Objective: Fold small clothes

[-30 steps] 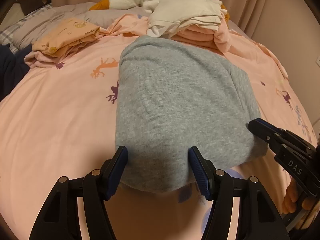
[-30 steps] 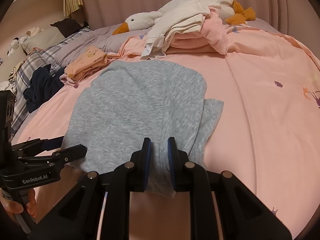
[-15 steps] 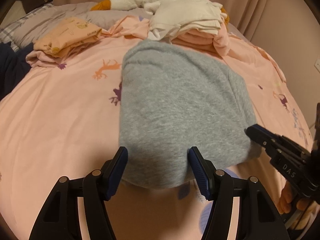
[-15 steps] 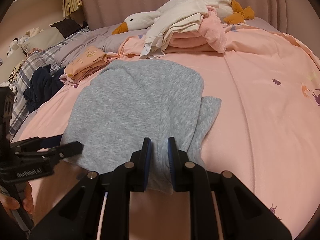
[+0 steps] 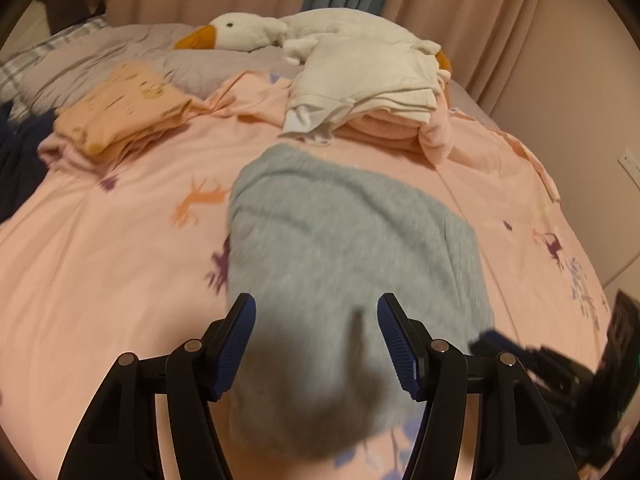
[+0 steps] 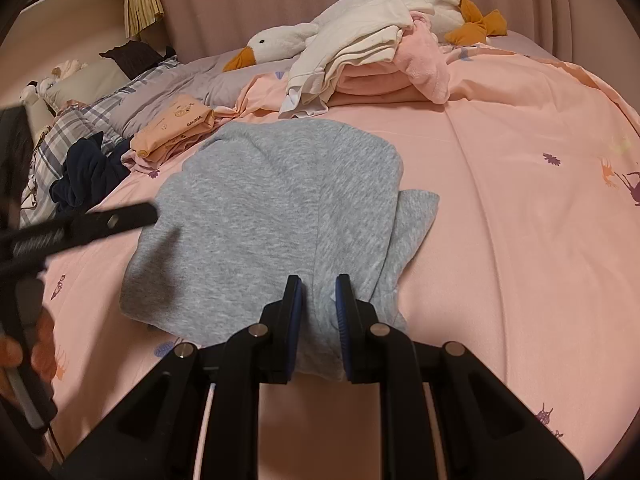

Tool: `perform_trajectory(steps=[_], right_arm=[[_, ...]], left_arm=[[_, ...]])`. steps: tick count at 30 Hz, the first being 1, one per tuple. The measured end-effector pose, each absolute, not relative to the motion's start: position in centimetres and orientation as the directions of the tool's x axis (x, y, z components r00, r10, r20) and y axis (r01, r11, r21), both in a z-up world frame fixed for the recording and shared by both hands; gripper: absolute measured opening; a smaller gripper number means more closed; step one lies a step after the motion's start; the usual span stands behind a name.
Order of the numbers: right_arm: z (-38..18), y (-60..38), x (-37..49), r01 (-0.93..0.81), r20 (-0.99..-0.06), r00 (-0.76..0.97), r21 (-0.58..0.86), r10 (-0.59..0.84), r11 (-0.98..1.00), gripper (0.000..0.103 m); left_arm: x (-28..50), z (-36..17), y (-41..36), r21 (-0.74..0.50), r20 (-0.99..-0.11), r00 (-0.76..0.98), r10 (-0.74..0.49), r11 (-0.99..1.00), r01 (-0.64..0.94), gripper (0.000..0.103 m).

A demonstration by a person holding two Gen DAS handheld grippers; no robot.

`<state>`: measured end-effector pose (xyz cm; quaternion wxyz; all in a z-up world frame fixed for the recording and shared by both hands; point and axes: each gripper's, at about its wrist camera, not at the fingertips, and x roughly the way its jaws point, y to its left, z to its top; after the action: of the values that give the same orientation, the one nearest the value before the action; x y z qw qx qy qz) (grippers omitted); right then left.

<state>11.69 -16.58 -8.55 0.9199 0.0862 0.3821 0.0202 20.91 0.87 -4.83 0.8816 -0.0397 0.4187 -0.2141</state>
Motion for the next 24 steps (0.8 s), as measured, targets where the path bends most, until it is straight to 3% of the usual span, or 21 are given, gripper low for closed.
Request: perform_trajectory(steps=[10,16,20,24], right_arm=[[-8.8,-16.7,11.8,0.016,-0.699,0.705,0.184,0.120,0.983,0.018],[-8.3,-16.7,11.8,0.019,-0.694,0.710,0.190,0.121,0.982,0.019],[-6.3,-16.8,12.6,0.006,-0.666,0.734,0.203,0.133,0.979,0.028],[-5.1,-16.4,14.9,0.005,-0.659,0.744,0.173,0.111,0.985,0.028]], left_arm=[[25.8,-8.4,-0.4,-0.227,-0.801,0.482,-0.356,0.925,0.306,0.063],[25.7,-8.2,-0.1,-0.224,-0.797,0.486,-0.359,0.923,0.314,0.063],[25.6,-8.1,0.3,-0.245,-0.792,0.482,-0.375,0.918,0.312,0.063],[25.6,-8.1,0.6,-0.255,-0.791,0.477,-0.384,0.915,0.313,0.063]])
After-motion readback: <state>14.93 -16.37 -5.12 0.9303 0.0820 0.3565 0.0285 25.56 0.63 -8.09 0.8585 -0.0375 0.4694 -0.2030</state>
